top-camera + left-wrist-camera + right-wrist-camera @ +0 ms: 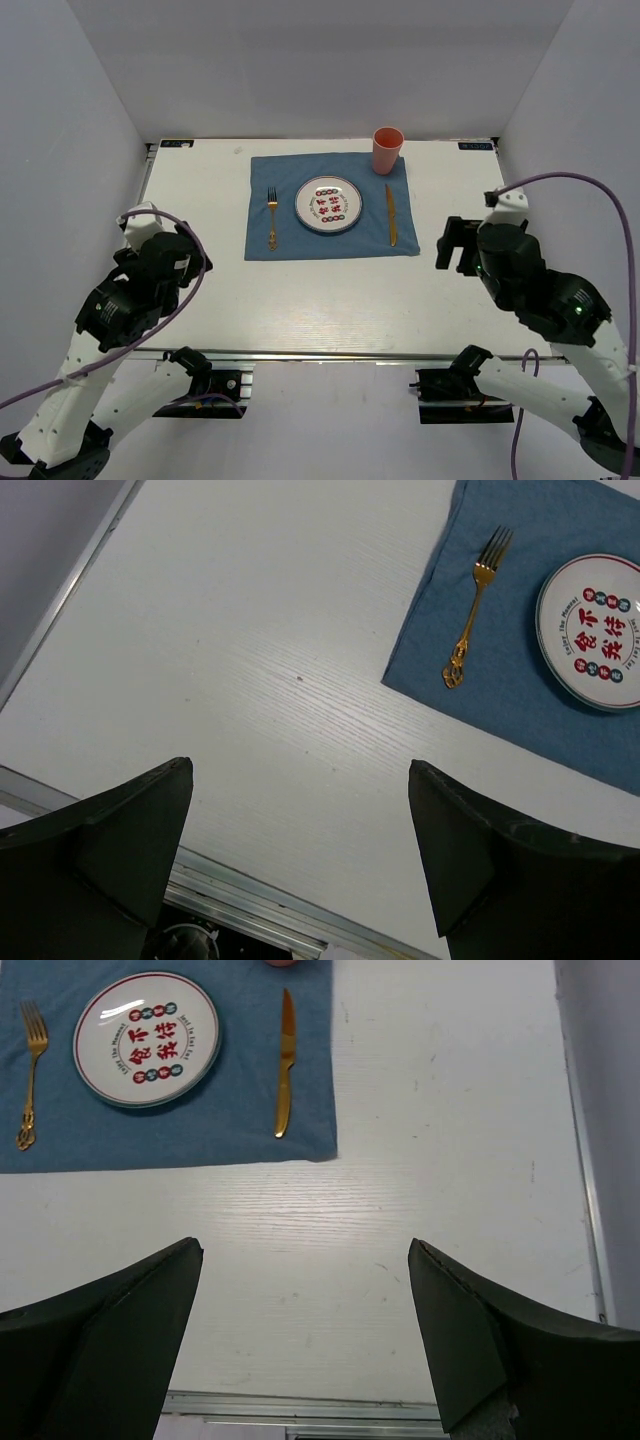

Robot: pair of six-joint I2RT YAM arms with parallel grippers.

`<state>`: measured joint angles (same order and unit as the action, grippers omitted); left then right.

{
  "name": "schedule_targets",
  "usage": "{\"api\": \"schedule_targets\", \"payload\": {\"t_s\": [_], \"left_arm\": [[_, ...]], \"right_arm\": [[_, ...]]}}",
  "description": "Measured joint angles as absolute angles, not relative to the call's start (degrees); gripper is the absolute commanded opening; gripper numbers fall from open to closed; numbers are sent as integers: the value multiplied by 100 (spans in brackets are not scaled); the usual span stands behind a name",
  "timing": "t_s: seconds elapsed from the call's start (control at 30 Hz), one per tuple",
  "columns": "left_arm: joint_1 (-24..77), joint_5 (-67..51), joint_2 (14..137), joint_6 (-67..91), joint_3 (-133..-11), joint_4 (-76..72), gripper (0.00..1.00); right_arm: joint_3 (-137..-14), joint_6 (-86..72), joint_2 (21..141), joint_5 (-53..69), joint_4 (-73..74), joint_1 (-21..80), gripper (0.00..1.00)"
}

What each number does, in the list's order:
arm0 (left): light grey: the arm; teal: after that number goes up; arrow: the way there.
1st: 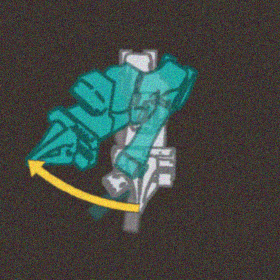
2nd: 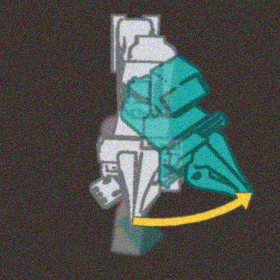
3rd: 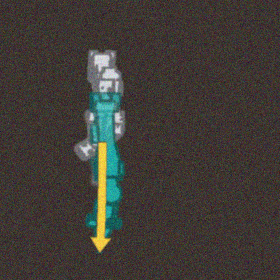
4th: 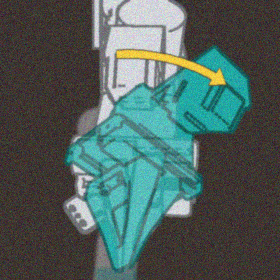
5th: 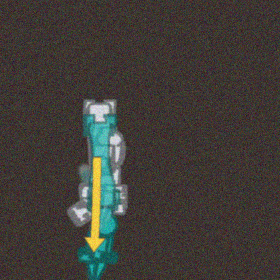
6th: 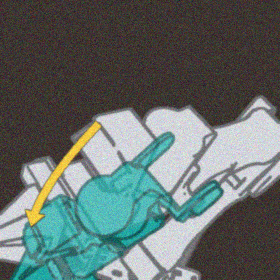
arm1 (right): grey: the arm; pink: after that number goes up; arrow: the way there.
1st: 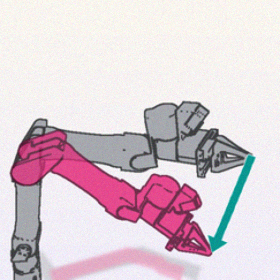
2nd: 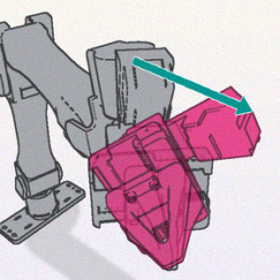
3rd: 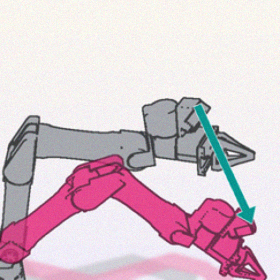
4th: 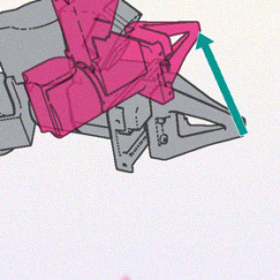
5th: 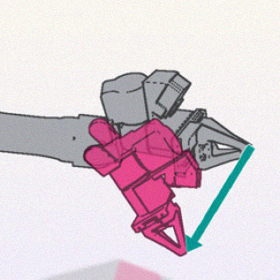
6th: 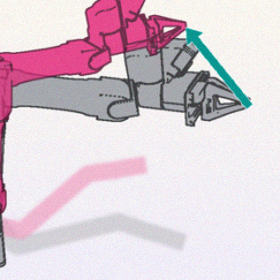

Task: Set the dinner table for one person

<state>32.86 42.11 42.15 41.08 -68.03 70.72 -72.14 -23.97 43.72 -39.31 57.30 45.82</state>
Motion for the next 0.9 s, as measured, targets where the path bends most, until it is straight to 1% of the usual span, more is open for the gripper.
{"api": "schedule_targets", "payload": {"t_s": [0.33,0.9], "left_arm": [[3291,3883,3852,4029,-6812,7260,98],[3301,3806,3859,4005,-6812,7290,98]], "right_arm": [[-7437,-2558,4051,-4410,6530,4582,89],[-7210,-2661,4045,-4617,6517,4582,90]]}}
